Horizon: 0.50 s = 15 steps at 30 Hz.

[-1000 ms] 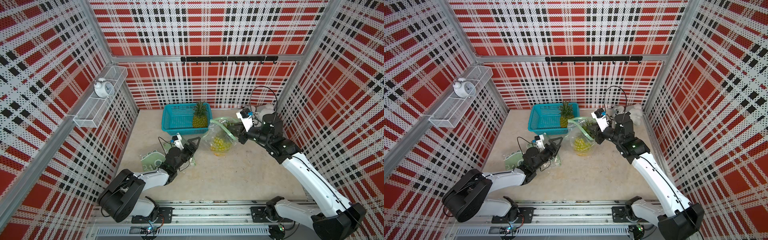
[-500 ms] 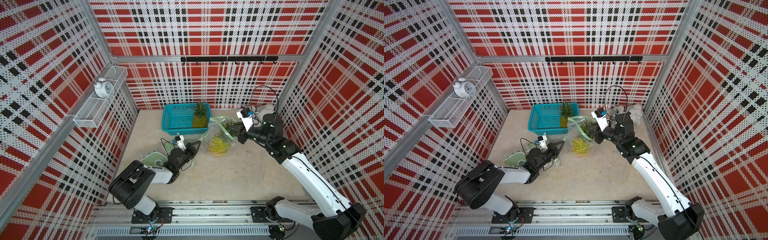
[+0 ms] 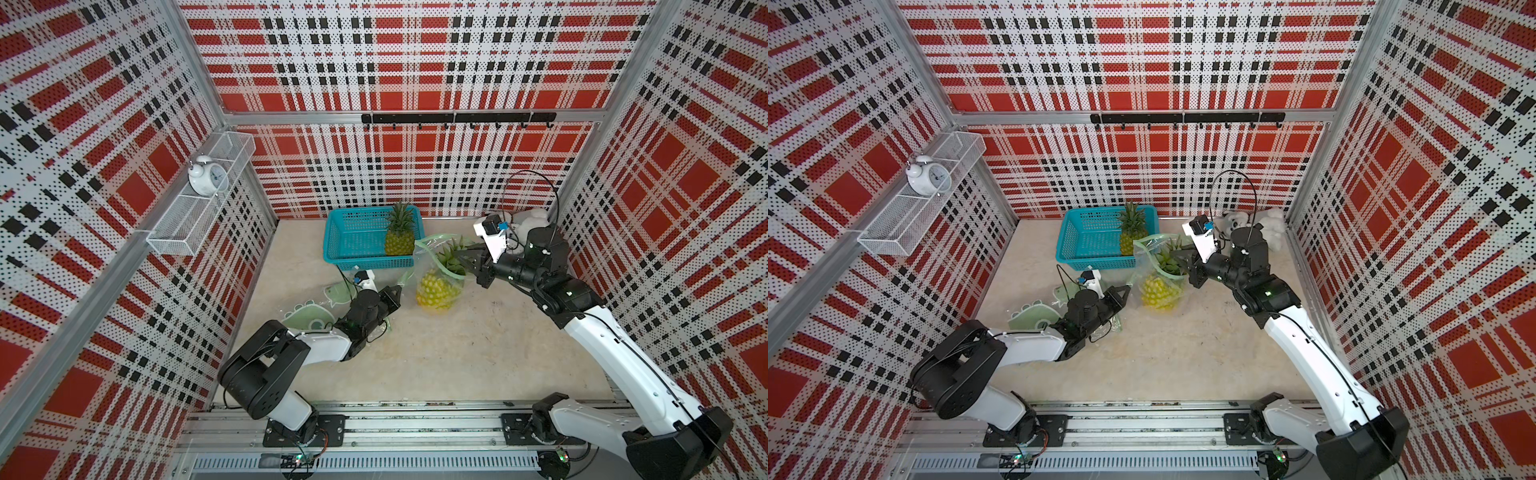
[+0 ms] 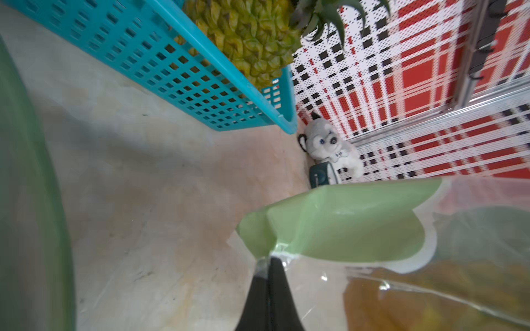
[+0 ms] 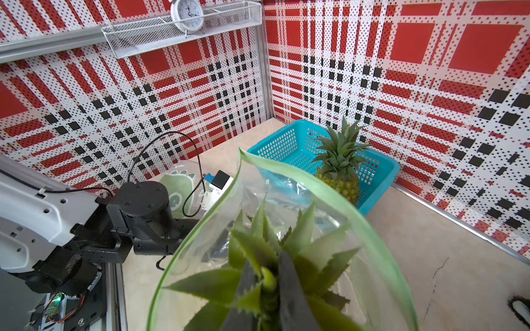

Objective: Open the zip-top bag and take out the pineapple
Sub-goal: Pick up the pineapple from the zipper food storage bag.

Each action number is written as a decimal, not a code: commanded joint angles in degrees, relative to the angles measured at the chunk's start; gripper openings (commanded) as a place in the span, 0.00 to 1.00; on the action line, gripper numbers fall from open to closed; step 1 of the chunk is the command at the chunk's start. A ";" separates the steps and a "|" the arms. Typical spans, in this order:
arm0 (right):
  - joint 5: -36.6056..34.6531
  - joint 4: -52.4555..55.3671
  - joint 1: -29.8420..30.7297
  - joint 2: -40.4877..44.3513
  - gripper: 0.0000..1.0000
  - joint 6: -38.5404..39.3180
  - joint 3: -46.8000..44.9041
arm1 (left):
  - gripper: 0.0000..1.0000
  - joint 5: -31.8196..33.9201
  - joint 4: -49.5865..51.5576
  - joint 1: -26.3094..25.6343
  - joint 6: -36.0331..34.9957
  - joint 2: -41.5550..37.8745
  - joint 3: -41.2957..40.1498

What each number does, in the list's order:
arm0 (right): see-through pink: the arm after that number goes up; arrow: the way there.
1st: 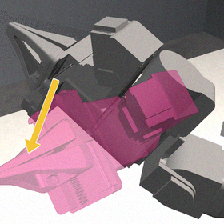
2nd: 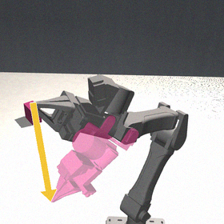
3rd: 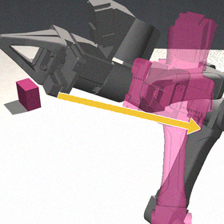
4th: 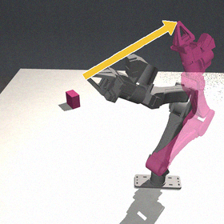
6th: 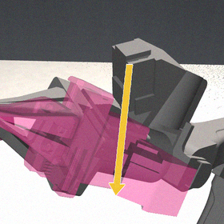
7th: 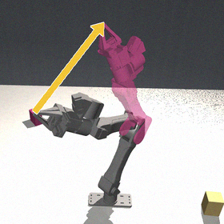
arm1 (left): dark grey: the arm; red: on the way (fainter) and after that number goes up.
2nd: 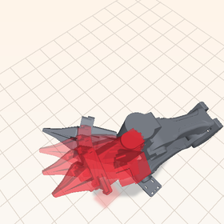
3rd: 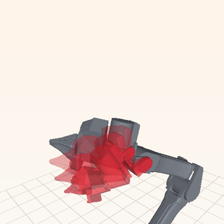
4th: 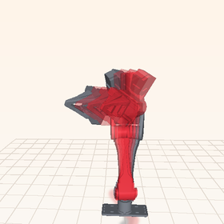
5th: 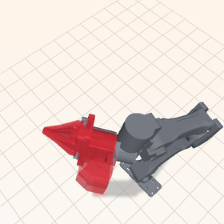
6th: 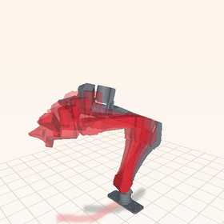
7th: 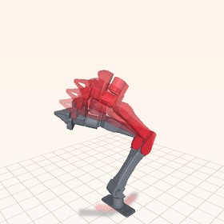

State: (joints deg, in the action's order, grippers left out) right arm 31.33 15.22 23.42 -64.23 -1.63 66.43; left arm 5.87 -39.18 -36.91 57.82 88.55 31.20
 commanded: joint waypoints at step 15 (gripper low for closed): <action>0.77 -8.12 -0.34 6.43 0.00 -0.40 4.89 | 0.00 19.33 25.14 -7.33 -18.35 2.21 11.18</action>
State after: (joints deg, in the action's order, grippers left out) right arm 31.59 13.69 23.42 -61.21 -1.98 66.96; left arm 20.73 -19.46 -43.07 43.62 89.60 39.86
